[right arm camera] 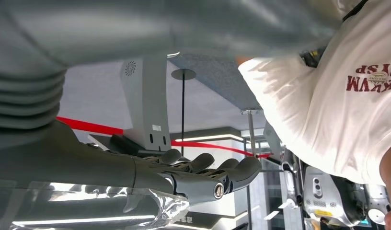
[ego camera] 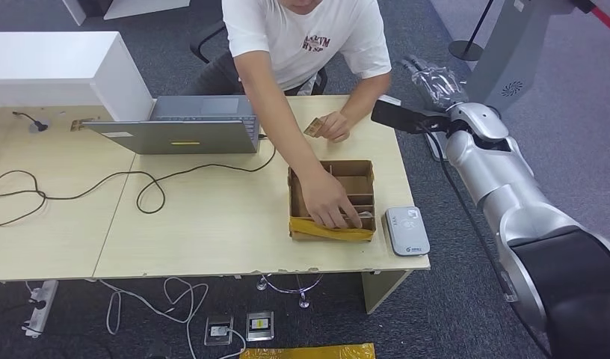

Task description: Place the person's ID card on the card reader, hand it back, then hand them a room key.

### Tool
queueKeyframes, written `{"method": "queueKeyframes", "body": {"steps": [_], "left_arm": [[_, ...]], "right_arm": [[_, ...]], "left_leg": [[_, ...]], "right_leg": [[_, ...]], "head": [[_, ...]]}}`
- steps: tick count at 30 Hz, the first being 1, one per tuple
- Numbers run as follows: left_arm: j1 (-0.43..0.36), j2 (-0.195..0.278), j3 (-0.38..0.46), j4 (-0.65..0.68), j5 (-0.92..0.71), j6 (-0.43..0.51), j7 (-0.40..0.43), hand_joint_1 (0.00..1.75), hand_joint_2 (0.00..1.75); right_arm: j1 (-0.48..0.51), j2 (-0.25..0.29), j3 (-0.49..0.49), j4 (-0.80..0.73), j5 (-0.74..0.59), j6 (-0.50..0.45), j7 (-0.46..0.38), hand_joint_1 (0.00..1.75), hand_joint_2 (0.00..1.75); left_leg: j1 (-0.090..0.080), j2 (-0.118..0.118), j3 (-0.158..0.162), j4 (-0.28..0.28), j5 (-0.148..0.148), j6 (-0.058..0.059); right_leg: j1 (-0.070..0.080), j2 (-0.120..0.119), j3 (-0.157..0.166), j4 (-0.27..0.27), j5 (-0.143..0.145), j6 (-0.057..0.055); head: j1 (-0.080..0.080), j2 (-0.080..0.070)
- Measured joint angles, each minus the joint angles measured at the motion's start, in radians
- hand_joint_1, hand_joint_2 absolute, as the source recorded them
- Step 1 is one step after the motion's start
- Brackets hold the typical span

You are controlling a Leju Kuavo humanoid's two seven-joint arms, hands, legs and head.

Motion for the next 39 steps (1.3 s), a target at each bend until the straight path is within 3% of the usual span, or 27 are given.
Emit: {"method": "queueKeyframes", "body": {"steps": [17,29,31,33,36,39], "left_arm": [[0.0,-0.005,-0.001,0.0,0.003,0.019,-0.013,0.0,1.75],[0.003,-0.012,-0.002,0.0,0.032,0.045,-0.038,0.0,1.75],[-0.005,-0.02,-0.009,-0.001,-0.015,0.022,-0.062,0.0,1.75],[-0.05,-0.045,-0.047,-0.008,-0.192,-0.08,-0.083,0.0,1.75],[-0.214,-0.136,-0.209,-0.024,-0.678,-0.315,-0.047,0.0,1.75],[-0.311,-0.232,-0.359,-0.037,-0.881,-0.361,-0.031,0.0,1.75]], "right_arm": [[-0.016,-0.003,-0.002,-0.003,-0.043,-0.057,-0.018,0.0,0.0],[-0.021,-0.048,-0.031,-0.079,-0.169,-0.081,-0.042,0.0,0.0],[-0.019,-0.053,-0.038,-0.108,-0.23,-0.058,-0.071,0.0,0.87],[-0.02,-0.042,-0.043,-0.134,-0.308,-0.029,-0.132,0.0,1.75],[-0.033,0.022,-0.045,-0.144,-0.395,-0.018,-0.184,0.0,1.75],[-0.008,0.053,-0.048,-0.188,-0.491,0.043,-0.142,0.0,1.75]], "left_leg": [[0.0,0.0,0.0,0.0,0.0,0.0],[0.0,0.0,0.0,0.0,0.0,0.0],[0.0,0.0,0.0,0.001,0.0,0.0],[-0.001,-0.002,-0.003,0.001,0.002,0.001],[-0.003,-0.006,-0.01,0.002,0.009,0.002],[0.0,-0.006,-0.008,0.003,0.009,0.002]], "right_leg": [[0.0,0.0,0.0,0.0,0.0,0.0],[0.0,0.0,0.0,0.0,0.0,0.0],[0.0,0.0,-0.001,0.0,0.0,0.0],[-0.001,-0.002,-0.003,0.0,0.002,0.001],[-0.003,-0.007,-0.008,0.001,0.007,0.002],[0.0,-0.005,-0.004,-0.002,0.009,0.002]], "head": [[0.0,0.0],[0.0,0.0],[0.0,0.0],[0.0,0.0],[-0.004,0.0],[-0.007,0.0]]}}
